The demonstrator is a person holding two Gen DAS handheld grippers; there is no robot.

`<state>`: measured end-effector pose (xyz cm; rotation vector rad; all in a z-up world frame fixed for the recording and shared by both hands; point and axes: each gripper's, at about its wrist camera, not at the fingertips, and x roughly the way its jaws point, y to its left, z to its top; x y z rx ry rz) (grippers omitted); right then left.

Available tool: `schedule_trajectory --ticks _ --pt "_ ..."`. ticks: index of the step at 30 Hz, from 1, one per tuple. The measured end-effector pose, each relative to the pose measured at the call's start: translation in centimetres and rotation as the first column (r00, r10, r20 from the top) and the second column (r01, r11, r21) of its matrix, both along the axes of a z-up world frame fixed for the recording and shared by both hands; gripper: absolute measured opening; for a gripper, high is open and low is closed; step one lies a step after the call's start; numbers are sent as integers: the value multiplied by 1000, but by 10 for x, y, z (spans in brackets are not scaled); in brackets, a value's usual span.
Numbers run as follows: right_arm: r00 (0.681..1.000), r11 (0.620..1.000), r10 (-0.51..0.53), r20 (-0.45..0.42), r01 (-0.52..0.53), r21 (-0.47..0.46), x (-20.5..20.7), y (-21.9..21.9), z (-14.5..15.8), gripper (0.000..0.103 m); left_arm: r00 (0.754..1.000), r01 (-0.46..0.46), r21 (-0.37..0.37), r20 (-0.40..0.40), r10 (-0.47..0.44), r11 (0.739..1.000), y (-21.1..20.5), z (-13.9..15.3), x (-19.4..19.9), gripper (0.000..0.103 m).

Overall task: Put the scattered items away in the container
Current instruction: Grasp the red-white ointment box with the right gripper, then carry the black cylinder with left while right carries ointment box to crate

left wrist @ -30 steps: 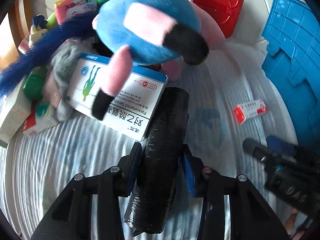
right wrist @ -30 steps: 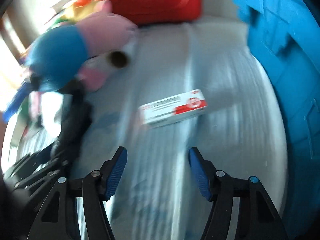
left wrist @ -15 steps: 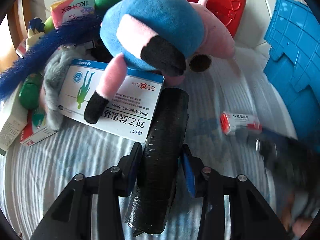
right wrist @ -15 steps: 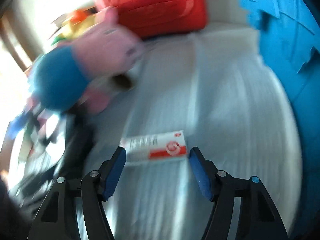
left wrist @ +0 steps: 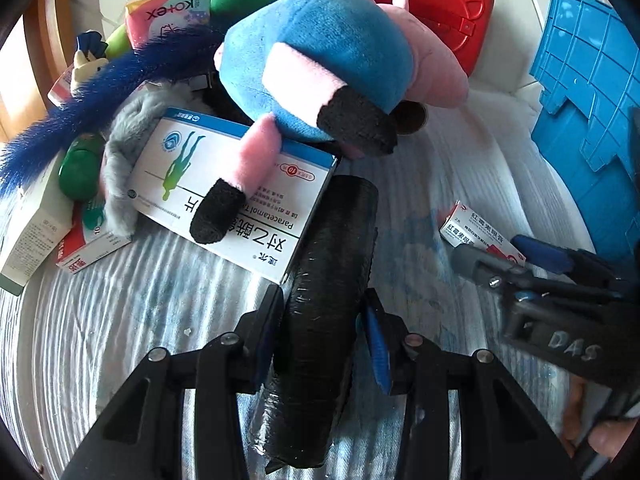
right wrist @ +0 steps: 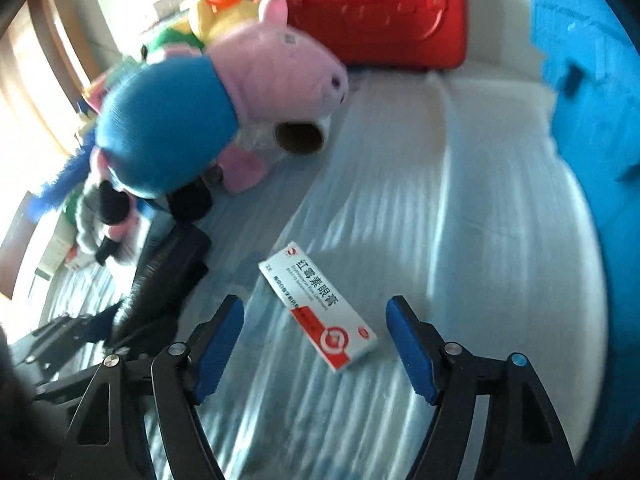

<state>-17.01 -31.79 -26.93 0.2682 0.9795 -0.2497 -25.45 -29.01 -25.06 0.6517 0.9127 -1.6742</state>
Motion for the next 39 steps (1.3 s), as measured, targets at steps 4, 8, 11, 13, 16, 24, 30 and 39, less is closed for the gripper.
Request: schedule_trajectory --ticks 4,8,11,13,16,24,30,39 --pt "999 994 40 -27 -42 -98 -7 21 -1 51 1000 -6 -6 6 6 1000 1 0 1 39" --pt "998 995 66 -22 -67 -76 -19 33 1 27 1000 -13 -6 13 13 1000 5 0 5 39" --pt "998 991 65 -17 -66 -113 -22 34 3 27 1000 -16 -11 27 17 1000 6 1 5 39" --pt "999 992 53 -10 -54 -117 -22 34 2 27 1000 -19 -7 25 19 1000 8 1 5 39" --pt "999 993 25 -19 -27 -115 -30 36 3 26 1000 -13 14 10 12 1000 14 2 7 38" --pt "999 996 25 25 -23 -87 -68 53 38 26 999 -23 -13 23 24 1000 56 33 8 34" --pt "996 993 56 67 -48 -104 -91 75 77 26 997 -68 -76 17 69 995 89 78 44 34" --pt "976 978 37 213 9 -210 -121 121 182 26 998 -60 -280 -21 56 958 124 174 74 34"
